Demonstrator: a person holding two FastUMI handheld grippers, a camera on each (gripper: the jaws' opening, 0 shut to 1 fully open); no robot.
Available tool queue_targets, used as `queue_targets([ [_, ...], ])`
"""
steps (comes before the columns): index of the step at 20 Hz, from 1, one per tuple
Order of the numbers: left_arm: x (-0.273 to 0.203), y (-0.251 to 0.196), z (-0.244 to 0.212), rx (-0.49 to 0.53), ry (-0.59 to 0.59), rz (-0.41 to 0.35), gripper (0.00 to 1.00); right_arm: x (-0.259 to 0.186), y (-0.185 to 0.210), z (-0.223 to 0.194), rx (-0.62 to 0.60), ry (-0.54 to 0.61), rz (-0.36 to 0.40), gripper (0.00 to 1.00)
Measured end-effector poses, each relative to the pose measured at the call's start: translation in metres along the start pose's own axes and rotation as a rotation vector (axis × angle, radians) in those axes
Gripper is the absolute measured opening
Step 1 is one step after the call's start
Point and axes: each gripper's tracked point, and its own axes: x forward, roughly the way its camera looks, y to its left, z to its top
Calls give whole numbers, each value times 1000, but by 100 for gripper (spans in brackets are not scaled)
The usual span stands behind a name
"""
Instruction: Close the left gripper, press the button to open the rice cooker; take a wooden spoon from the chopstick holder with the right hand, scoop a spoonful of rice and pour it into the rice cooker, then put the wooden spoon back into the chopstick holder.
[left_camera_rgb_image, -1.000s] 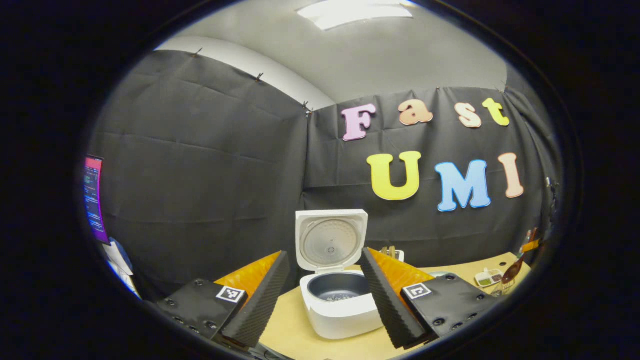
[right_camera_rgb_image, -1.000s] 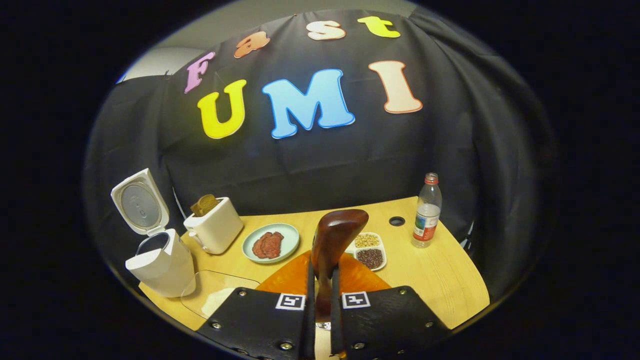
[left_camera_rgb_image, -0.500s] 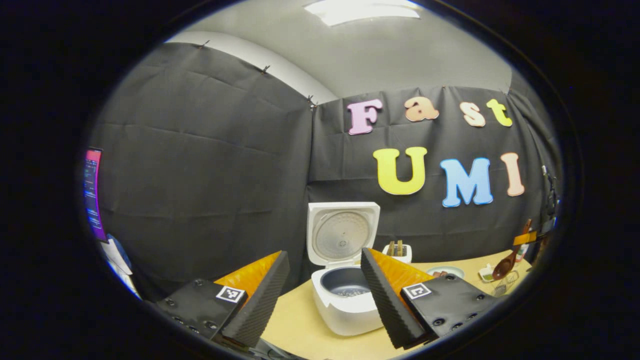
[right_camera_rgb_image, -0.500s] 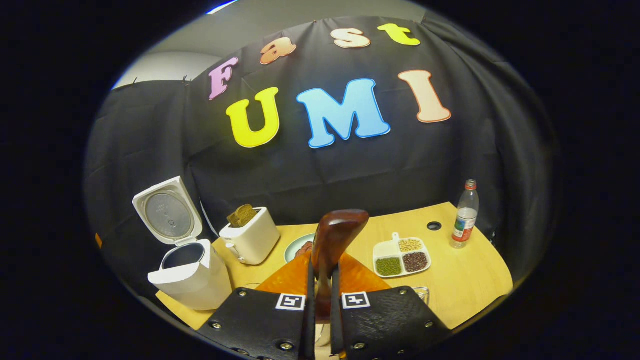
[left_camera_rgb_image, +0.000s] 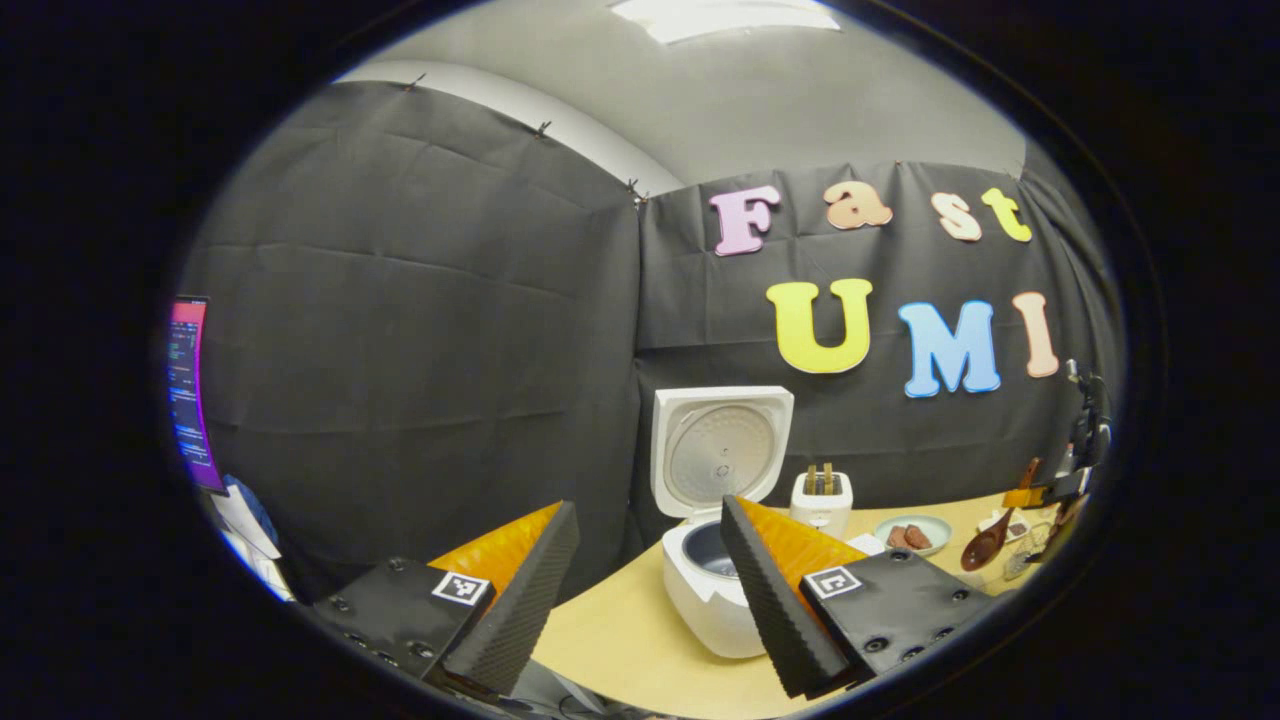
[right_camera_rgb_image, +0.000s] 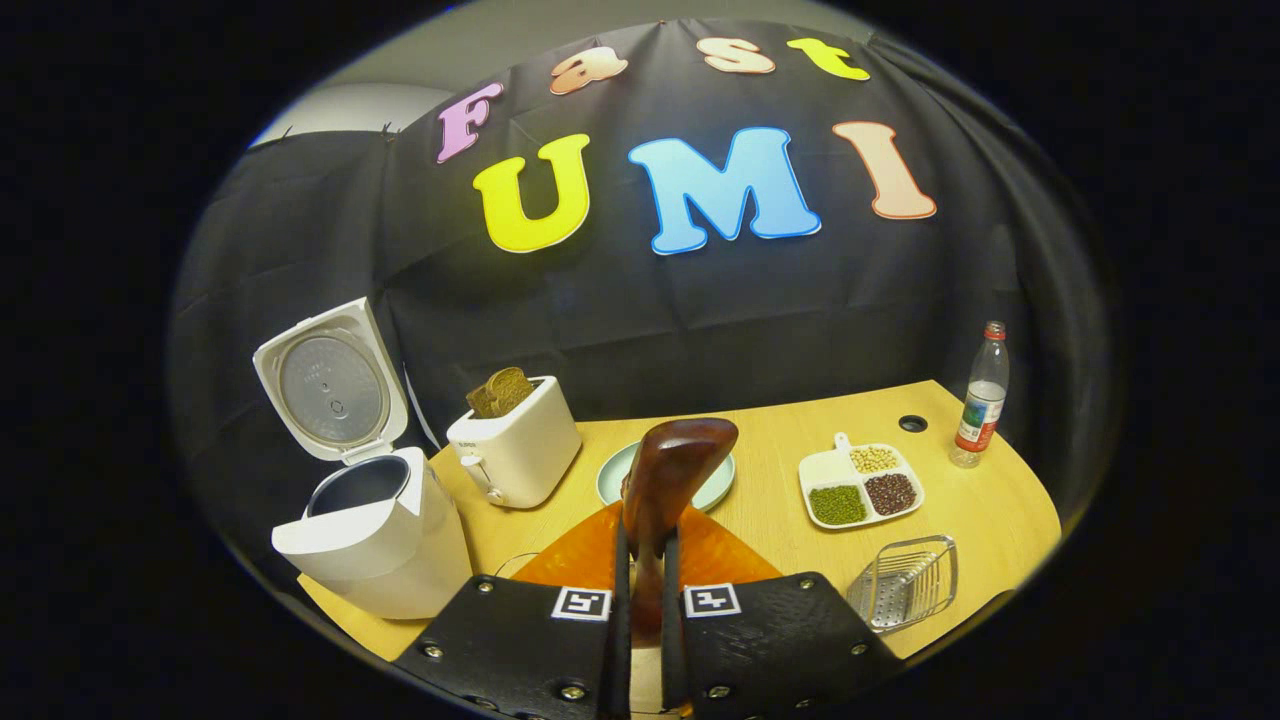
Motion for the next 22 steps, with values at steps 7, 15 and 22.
queue_targets([
  [7, 6, 12, -15, 11, 37, 1, 100, 34, 27, -45, -21, 46, 12, 13],
  [15, 12, 19, -24, -5, 50, 4, 95, 30, 62, -64, 99, 105, 88, 13],
  [22, 12, 13, -28, -21, 55, 6, 100, 17, 78, -70, 292, 159, 145, 13],
])
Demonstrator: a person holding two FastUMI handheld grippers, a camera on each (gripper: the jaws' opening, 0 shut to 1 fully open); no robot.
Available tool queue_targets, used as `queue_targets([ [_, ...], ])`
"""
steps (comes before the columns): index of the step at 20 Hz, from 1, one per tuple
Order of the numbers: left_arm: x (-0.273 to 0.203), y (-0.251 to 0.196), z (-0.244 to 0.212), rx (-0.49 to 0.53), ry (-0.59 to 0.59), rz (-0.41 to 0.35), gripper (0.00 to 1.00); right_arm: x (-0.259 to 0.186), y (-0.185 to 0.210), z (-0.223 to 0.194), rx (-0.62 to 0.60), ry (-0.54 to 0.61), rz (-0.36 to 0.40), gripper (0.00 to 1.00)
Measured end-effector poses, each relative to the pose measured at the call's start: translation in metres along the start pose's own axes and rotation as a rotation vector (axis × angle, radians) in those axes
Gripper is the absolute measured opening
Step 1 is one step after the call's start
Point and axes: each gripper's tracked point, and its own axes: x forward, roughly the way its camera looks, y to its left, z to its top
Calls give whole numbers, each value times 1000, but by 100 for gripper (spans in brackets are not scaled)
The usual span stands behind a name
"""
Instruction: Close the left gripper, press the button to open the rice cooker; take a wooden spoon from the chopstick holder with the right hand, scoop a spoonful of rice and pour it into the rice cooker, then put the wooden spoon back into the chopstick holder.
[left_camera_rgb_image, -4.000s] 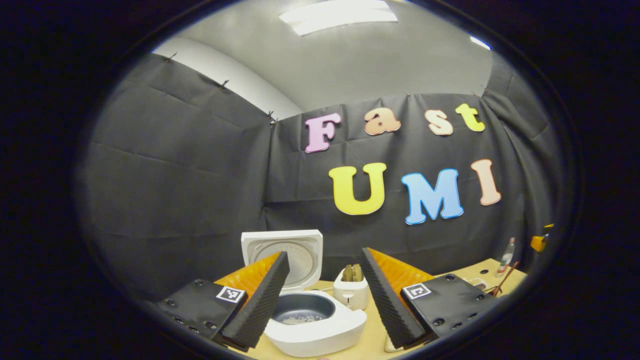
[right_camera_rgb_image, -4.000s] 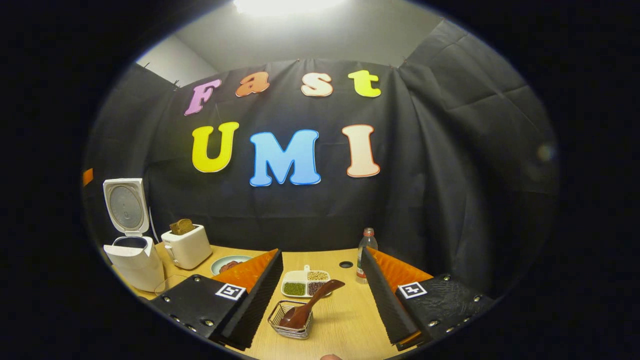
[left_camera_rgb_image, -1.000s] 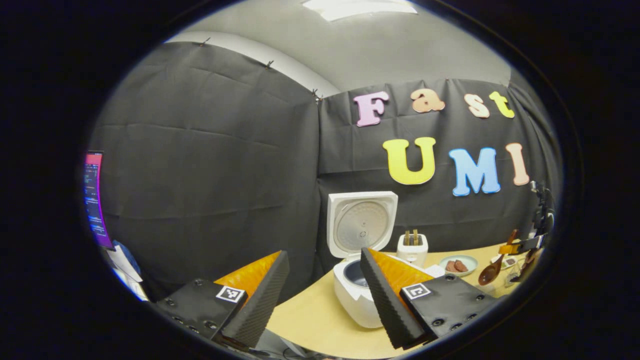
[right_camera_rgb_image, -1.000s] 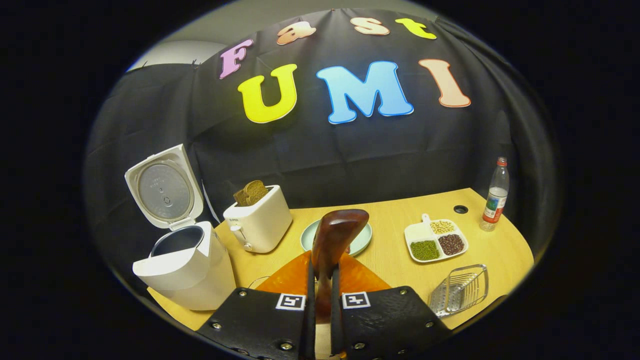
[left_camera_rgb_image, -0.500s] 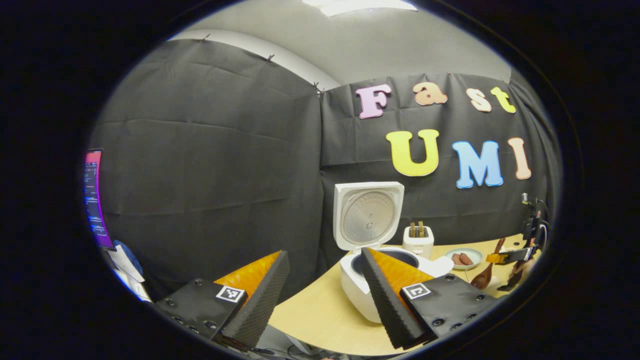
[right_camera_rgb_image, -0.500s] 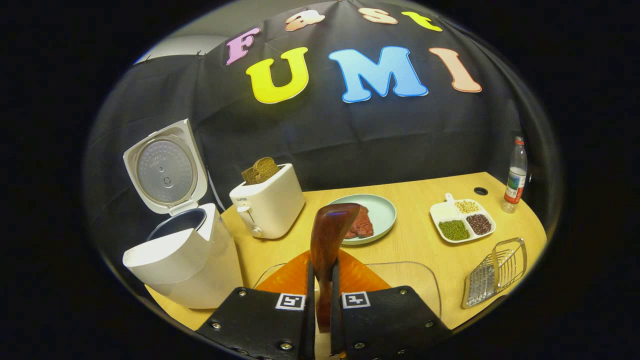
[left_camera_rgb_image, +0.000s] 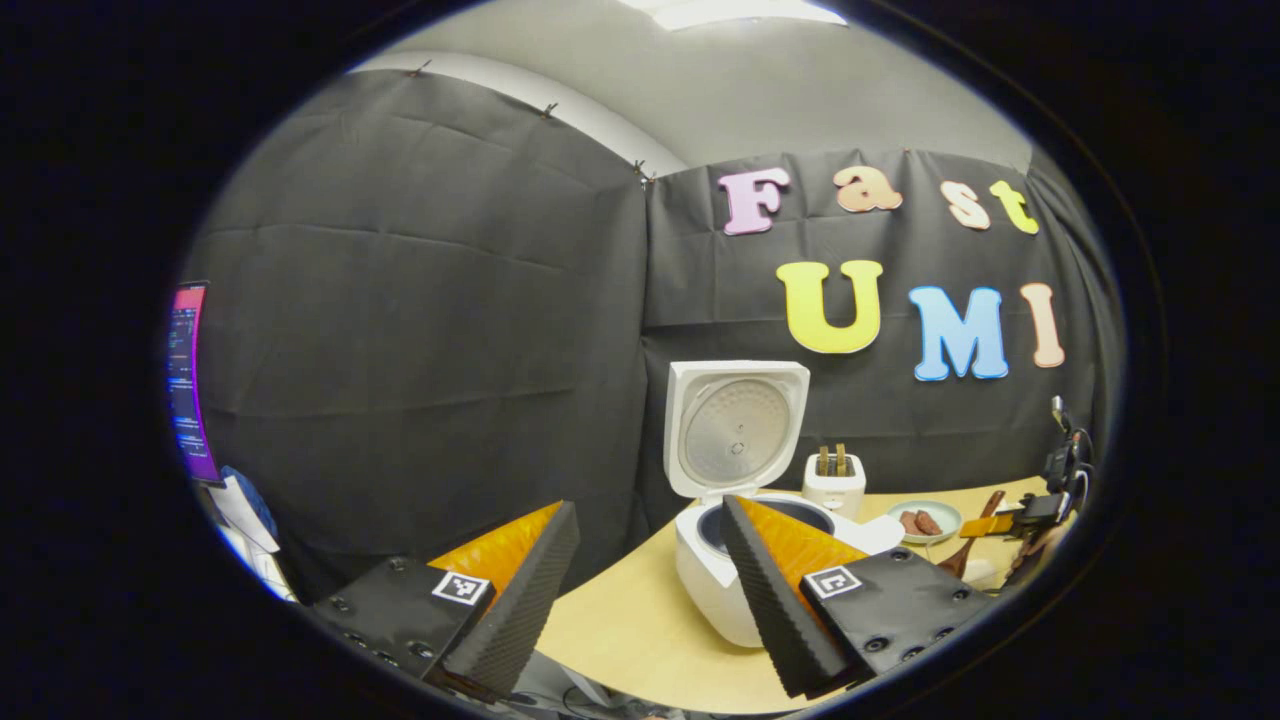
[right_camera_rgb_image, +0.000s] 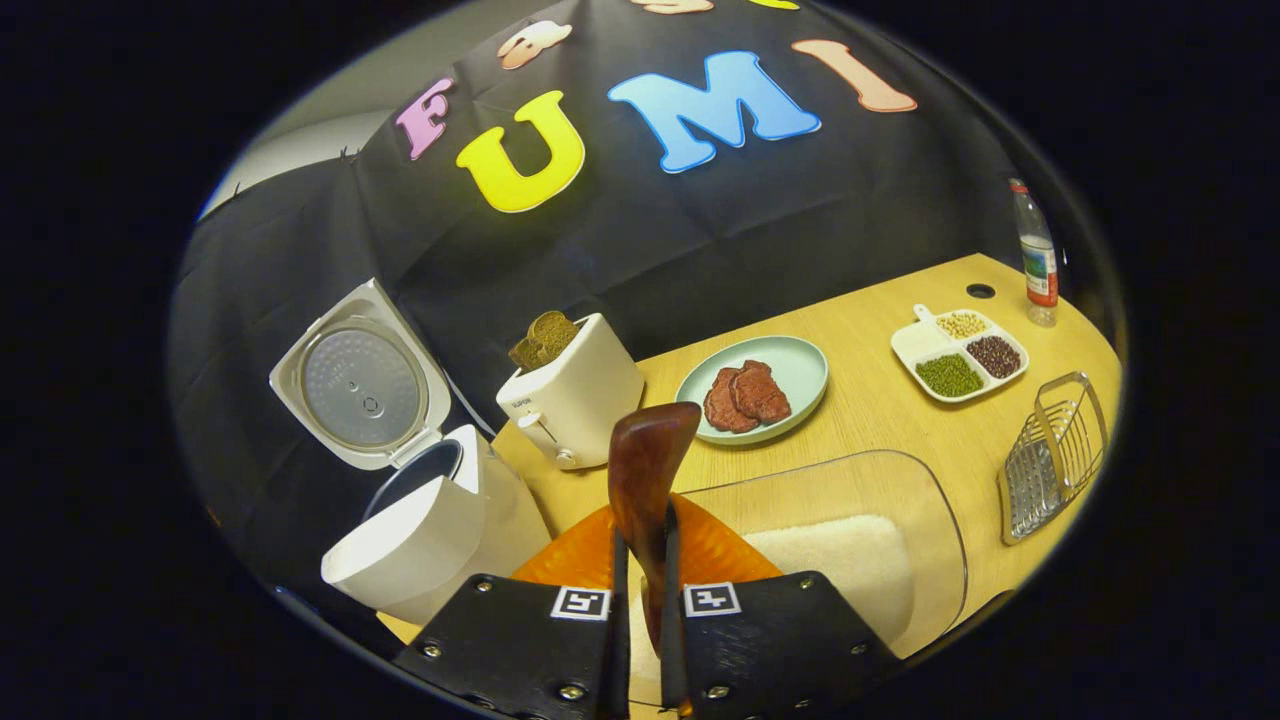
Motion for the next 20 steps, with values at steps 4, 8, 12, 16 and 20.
queue_targets([
  [4, 0, -8, 5, 5, -2, -10, 99, -5, -8, -1, 176, 30, 36, 13],
  [8, 2, -19, 11, 19, -13, -26, 99, -7, -38, -2, 413, 54, 62, 13],
  [12, 3, -27, 12, 12, -8, -38, 97, -14, -62, -1, 605, 60, 96, 12],
  [16, 1, -34, 16, 19, -16, -48, 95, -24, -70, 17, 667, 28, 119, 12],
  [20, 1, -38, 15, 7, -20, -52, 99, -32, -59, 40, 755, -1, 181, 12],
])
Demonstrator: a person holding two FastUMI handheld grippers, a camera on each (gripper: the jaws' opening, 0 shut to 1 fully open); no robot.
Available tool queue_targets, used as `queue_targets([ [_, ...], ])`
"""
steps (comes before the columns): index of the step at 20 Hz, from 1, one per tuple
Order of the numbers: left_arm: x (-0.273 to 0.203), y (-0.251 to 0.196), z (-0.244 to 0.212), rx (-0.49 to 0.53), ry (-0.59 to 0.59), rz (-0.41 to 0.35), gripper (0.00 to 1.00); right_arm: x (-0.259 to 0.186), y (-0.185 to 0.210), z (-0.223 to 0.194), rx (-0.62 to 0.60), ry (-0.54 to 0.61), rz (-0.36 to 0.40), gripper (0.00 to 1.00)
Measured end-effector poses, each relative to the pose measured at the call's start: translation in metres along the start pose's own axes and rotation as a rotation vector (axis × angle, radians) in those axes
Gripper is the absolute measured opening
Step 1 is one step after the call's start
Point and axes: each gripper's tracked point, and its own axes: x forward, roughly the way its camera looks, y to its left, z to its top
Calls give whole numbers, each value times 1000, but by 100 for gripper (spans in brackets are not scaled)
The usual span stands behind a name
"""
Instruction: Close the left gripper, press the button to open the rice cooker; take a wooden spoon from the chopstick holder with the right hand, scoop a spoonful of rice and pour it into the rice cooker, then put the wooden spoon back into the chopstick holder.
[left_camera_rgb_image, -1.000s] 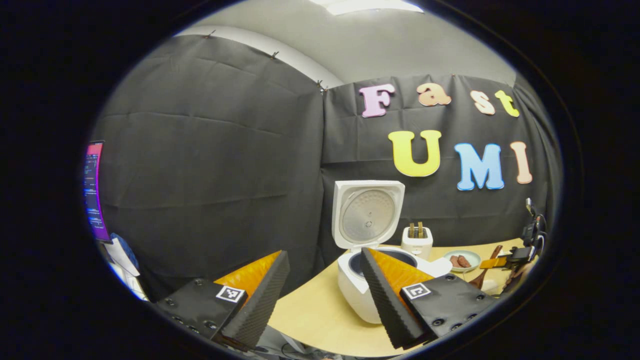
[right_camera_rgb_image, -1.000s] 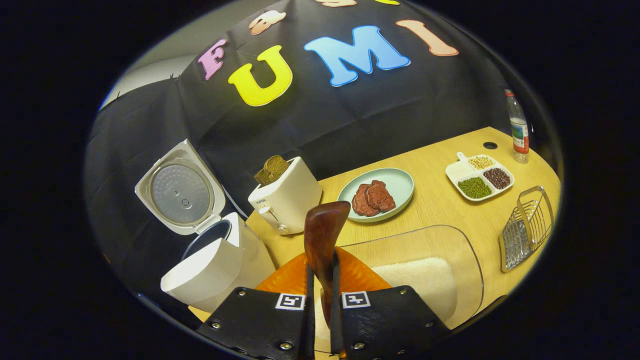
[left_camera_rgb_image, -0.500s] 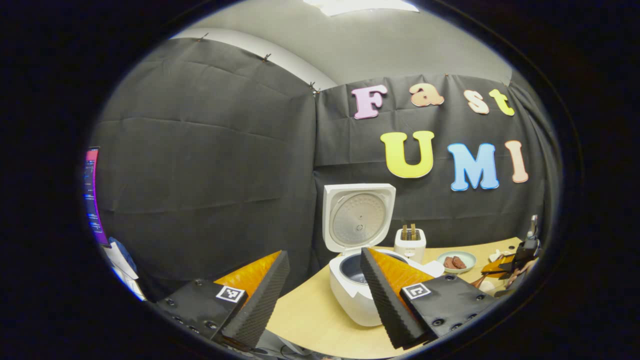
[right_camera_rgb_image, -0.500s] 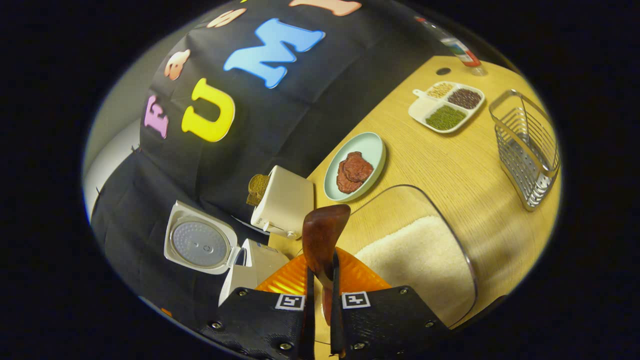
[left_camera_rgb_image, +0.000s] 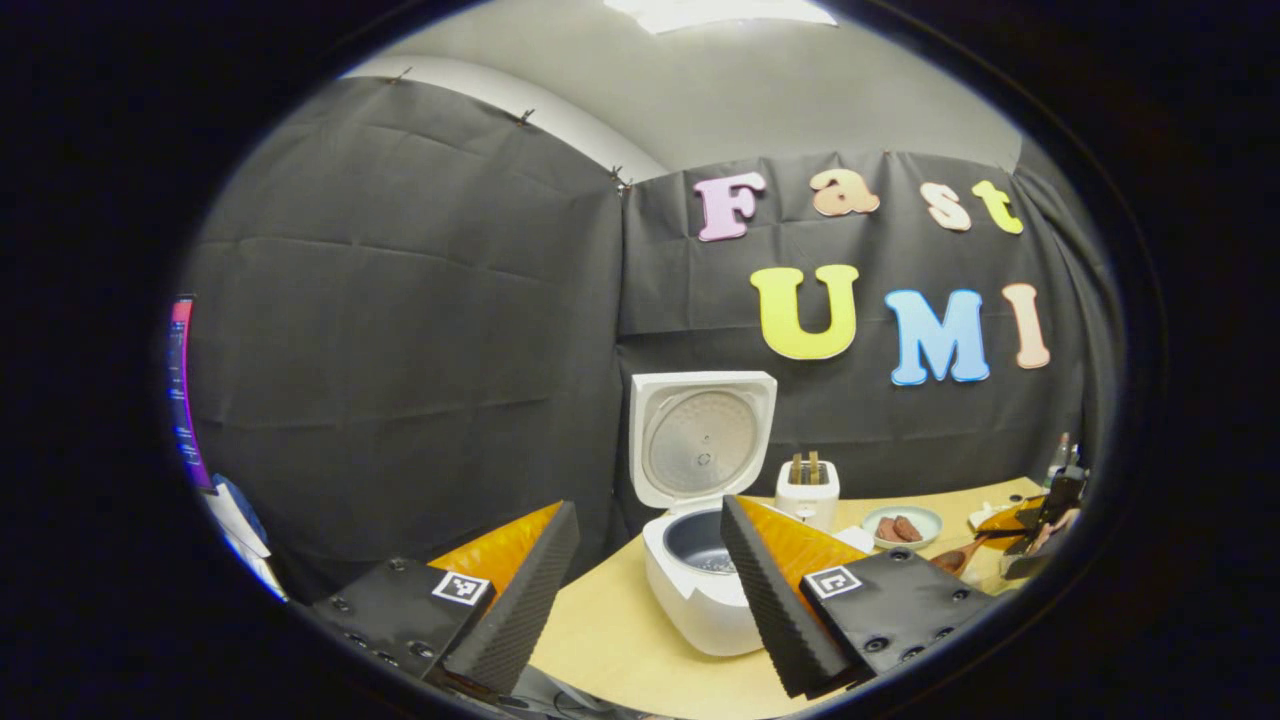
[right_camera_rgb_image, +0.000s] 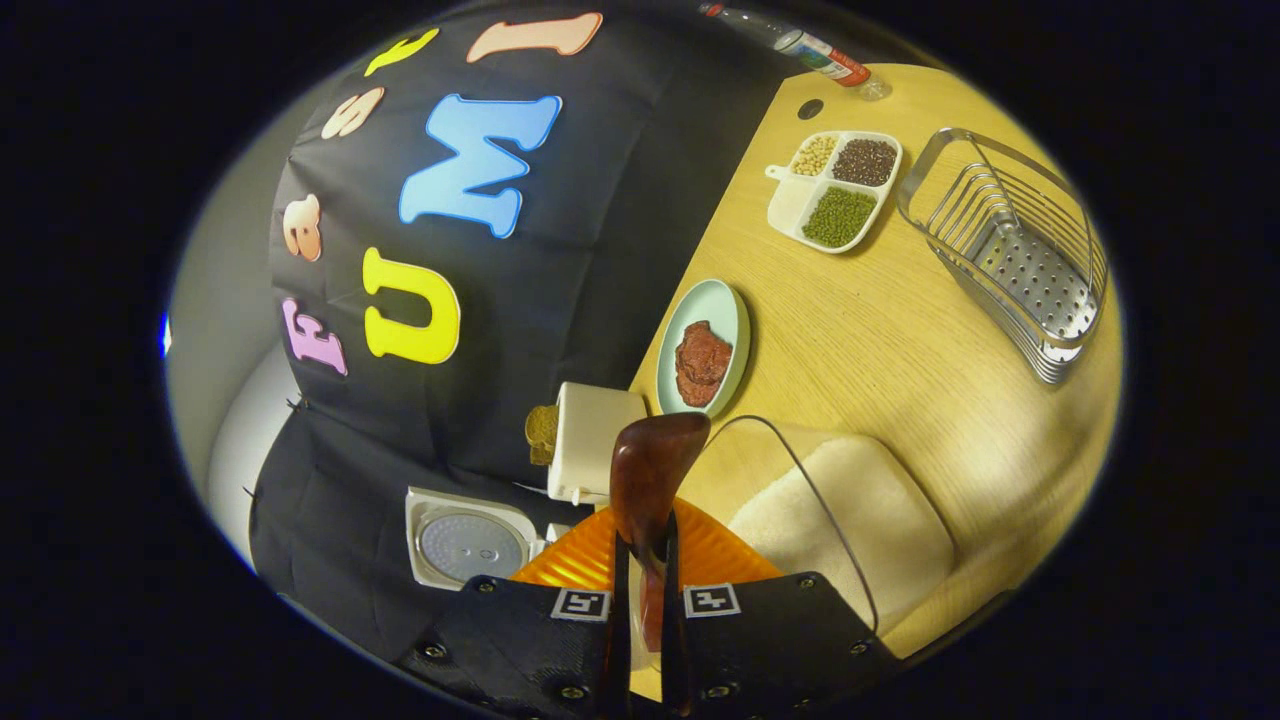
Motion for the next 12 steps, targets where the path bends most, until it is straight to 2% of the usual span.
queue_targets([
  [5, -2, 9, -6, -26, 5, 10, 100, 3, 41, 0, 47, 11, 71, 12],
  [12, -7, 37, -12, -52, 9, 49, 100, 19, 120, -24, -22, 50, 180, 12],
])
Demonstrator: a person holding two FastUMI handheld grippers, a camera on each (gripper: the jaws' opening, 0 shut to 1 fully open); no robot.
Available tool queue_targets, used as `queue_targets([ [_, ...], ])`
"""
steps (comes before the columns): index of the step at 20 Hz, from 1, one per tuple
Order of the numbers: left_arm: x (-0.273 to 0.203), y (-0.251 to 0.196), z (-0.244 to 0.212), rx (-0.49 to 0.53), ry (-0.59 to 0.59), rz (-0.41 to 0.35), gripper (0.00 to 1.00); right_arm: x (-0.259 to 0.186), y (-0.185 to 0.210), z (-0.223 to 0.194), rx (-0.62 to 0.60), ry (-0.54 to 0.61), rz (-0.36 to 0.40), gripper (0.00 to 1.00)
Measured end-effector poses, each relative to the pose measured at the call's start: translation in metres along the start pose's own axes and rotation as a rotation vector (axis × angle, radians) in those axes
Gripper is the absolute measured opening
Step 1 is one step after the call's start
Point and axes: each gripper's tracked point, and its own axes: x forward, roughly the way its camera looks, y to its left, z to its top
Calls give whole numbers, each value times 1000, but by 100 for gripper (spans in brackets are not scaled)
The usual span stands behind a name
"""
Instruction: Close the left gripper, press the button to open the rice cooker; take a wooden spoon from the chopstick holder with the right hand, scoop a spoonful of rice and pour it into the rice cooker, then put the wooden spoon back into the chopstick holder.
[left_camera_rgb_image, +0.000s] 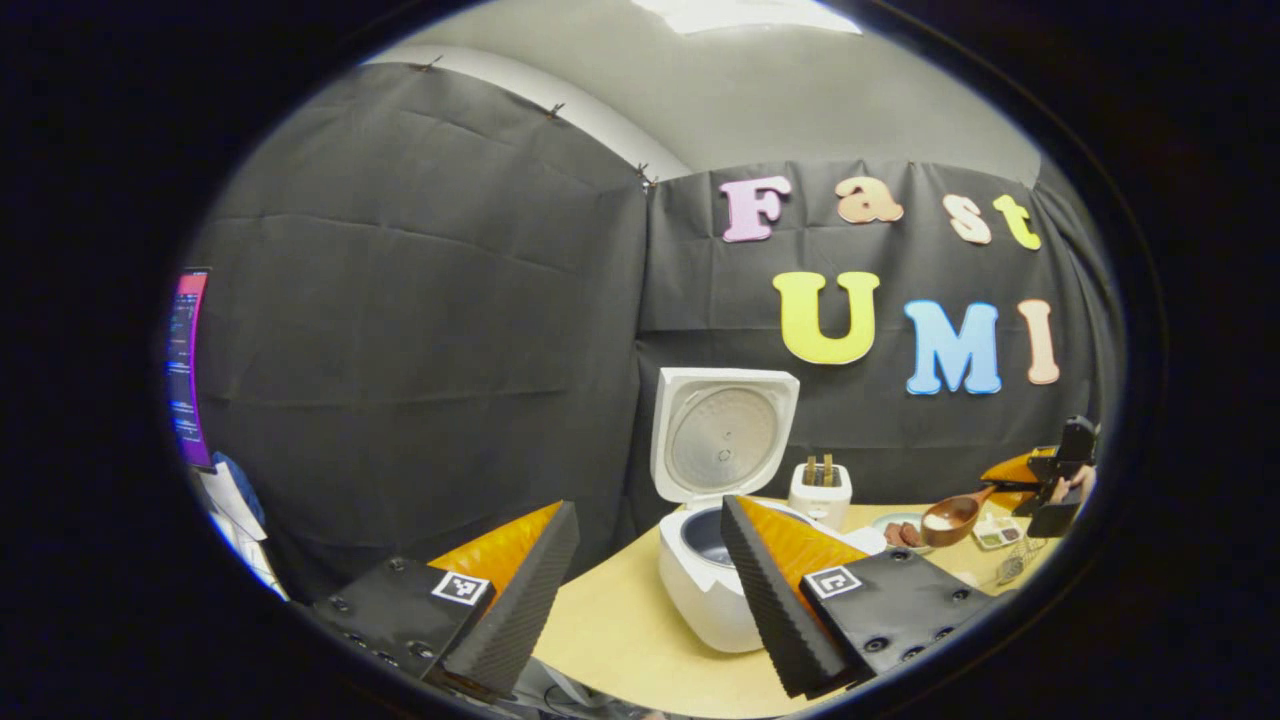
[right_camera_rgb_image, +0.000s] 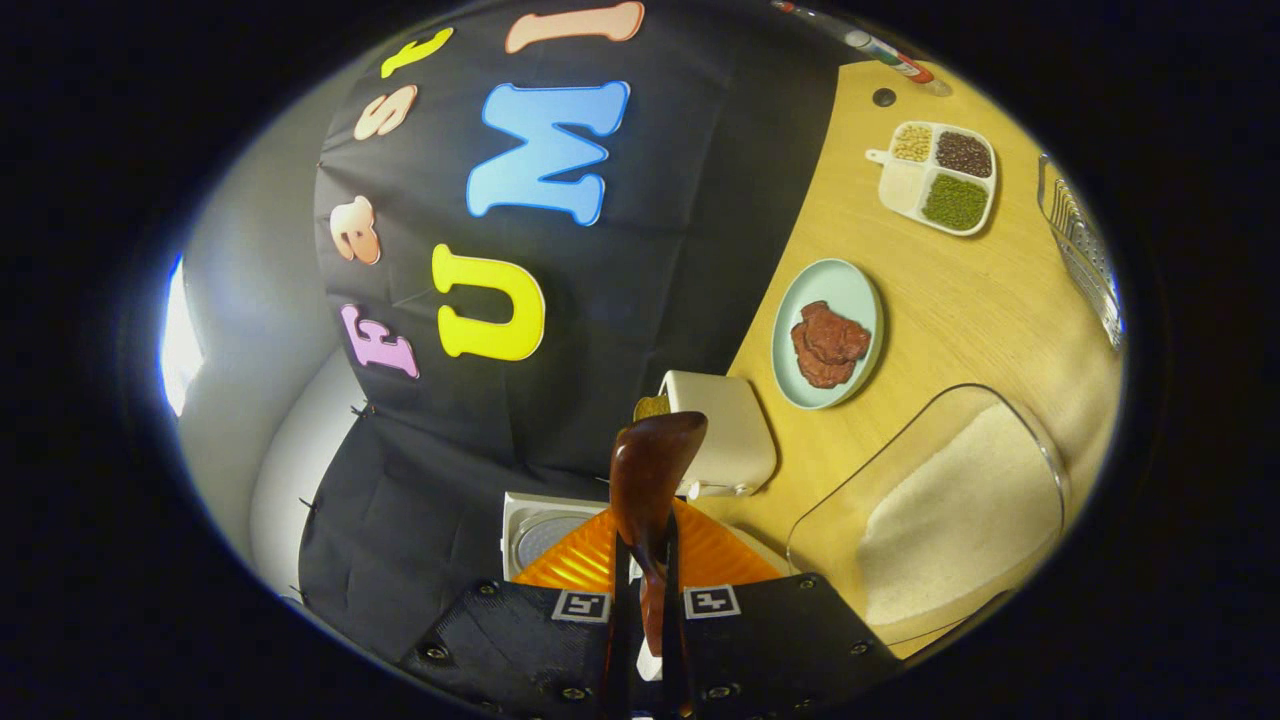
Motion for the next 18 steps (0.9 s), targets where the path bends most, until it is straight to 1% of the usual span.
queue_targets([
  [4, -6, 18, -7, -16, 12, 29, 100, 26, 33, -20, -38, 33, 39, 12],
  [7, -15, 31, -13, -22, 20, 53, 100, 51, 50, -39, -95, 59, 47, 12],
  [8, -18, 36, -14, -23, 20, 60, 100, 60, 52, -45, -116, 65, 46, 12],
  [9, -21, 42, -16, -22, 22, 71, 95, 69, 55, -54, -132, 74, 44, 12],
  [10, -24, 47, -17, -24, 28, 81, 99, 78, 55, -63, -143, 87, 41, 12],
  [11, -27, 53, -20, -28, 32, 91, 100, 87, 56, -73, -152, 100, 39, 12],
  [16, -35, 76, -35, -59, 67, 145, 100, 131, 51, -113, -218, 137, 12, 12],
  [18, -40, 87, -37, -70, 72, 169, 98, 150, 48, -127, -263, 148, -6, 12],
])
